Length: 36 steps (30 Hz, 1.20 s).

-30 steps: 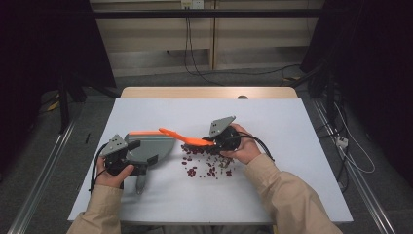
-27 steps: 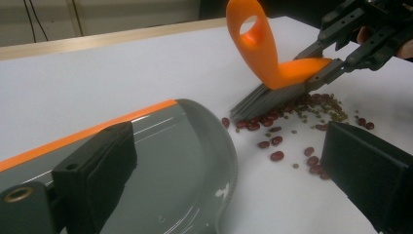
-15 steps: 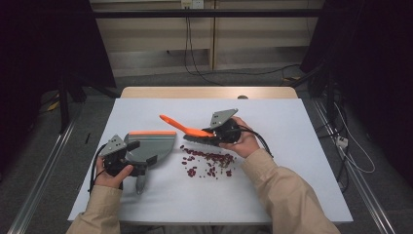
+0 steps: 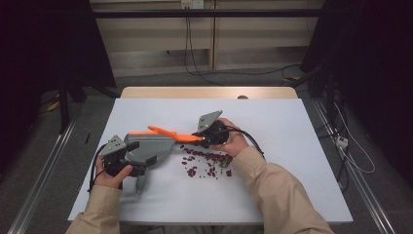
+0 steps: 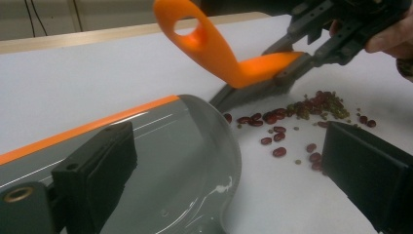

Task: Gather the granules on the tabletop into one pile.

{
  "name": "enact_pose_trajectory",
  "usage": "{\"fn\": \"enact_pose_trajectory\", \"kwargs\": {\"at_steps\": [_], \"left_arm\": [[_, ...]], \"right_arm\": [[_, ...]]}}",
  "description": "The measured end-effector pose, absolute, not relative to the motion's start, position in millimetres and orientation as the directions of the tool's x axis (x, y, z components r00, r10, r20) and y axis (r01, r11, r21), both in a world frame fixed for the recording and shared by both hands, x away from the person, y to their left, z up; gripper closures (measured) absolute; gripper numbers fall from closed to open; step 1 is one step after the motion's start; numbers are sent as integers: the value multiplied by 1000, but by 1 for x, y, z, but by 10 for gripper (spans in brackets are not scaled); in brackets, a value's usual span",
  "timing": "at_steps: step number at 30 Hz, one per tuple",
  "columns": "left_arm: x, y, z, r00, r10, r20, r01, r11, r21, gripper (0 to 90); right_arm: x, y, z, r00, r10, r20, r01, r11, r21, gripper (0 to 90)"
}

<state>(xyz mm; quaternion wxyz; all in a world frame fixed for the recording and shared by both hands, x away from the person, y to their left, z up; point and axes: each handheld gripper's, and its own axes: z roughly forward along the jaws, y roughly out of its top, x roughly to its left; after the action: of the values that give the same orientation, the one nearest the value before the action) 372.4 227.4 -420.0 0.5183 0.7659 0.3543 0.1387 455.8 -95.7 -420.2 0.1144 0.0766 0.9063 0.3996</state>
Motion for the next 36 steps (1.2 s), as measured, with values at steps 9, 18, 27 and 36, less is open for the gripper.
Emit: {"fn": "enact_pose_trajectory", "kwargs": {"at_steps": [9,18,27,36], "left_arm": [[371,227,-421,717,682,-144,398,-230,888,62],[370,227,-423,716,683,-144,401,-234,885,62],[371,226,-424,718,681,-146,404,-236,883,62],[371,224,-424,721,678,-143,402,-241,884,62]], "right_arm": [[432,-106,-418,-974,180,-141,19,678,735,710],[429,-124,-413,-952,282,-117,86,616,783,713],[428,-135,-398,-884,467,24,261,452,853,713],[418,-138,-399,-782,601,165,415,305,857,712]]}}
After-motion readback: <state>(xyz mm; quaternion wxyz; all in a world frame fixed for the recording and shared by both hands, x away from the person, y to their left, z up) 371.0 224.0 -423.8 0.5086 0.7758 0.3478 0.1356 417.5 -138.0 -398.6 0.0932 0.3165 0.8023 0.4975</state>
